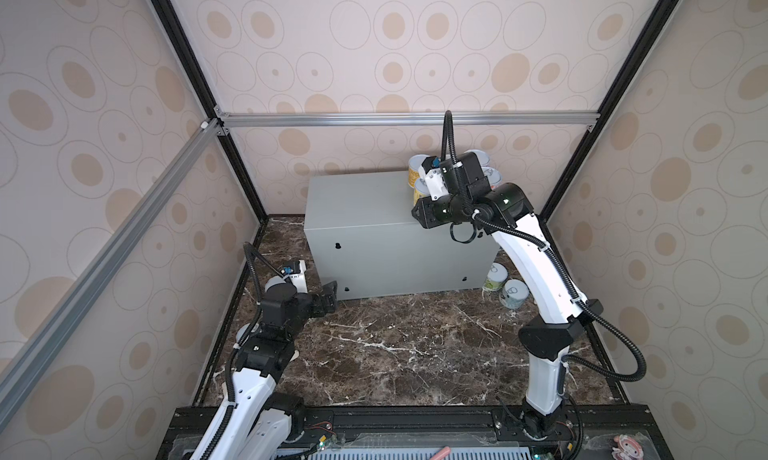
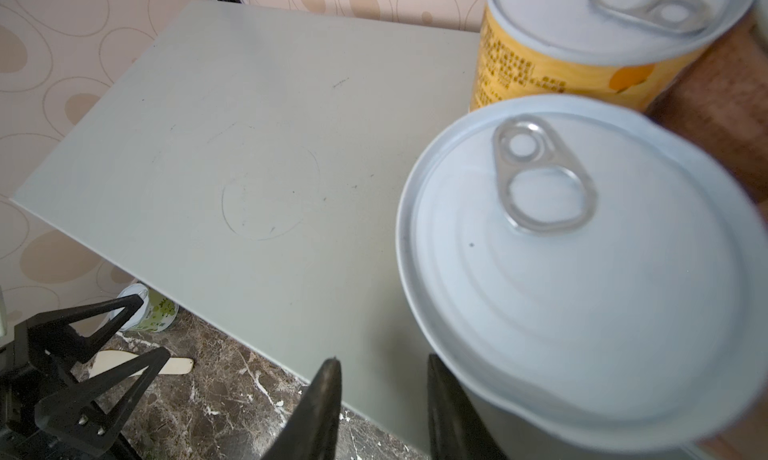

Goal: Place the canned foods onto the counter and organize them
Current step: 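Open the right gripper and lift it away from the placed can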

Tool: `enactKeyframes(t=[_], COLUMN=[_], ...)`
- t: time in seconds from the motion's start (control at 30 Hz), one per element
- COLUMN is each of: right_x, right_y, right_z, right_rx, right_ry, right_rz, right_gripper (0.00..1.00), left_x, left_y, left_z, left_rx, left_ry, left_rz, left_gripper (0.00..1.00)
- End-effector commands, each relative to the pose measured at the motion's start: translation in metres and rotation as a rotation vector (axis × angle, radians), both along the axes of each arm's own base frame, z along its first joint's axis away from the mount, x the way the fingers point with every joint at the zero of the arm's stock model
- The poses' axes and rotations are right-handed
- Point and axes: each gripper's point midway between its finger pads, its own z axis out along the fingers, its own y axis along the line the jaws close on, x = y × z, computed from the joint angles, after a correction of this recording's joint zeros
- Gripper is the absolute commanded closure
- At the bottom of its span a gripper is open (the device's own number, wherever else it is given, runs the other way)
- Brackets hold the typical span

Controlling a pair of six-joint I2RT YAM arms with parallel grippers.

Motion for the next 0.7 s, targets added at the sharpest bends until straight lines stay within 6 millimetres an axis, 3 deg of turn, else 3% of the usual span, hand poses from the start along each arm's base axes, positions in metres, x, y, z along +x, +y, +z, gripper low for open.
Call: enactKeyframes(t=[0.0, 0.17, 0.3, 0.67], right_x=[0.004, -0.003, -0.016, -0.070], right_y=[0.000, 0.005, 0.002, -0.028], right_z=[0.005, 0.012, 0.028, 0.047], right_rx=[0.008, 0.035, 0.067, 0.027], right_ry=[-0.015, -0.012, -0.029, -0.070], right_rz=[0.010, 0.048, 0.069, 0.080], right_gripper=[0.63, 0.60, 0.54, 0.30], left_x=[0.003, 0.003, 0.003, 0.004], left_y=[-0.002, -0.001, 0.000, 0.019], left_z=[0.007, 0.007, 0.007, 0.005], left_rx=[-0.016, -0.018, -0.015, 0.008], left_ry=[-0.023, -0.022, -0.022, 0.005], left_rz=[-0.005, -0.002, 0.002, 0.120], left_gripper=[0.01, 0.01, 0.01, 0.01])
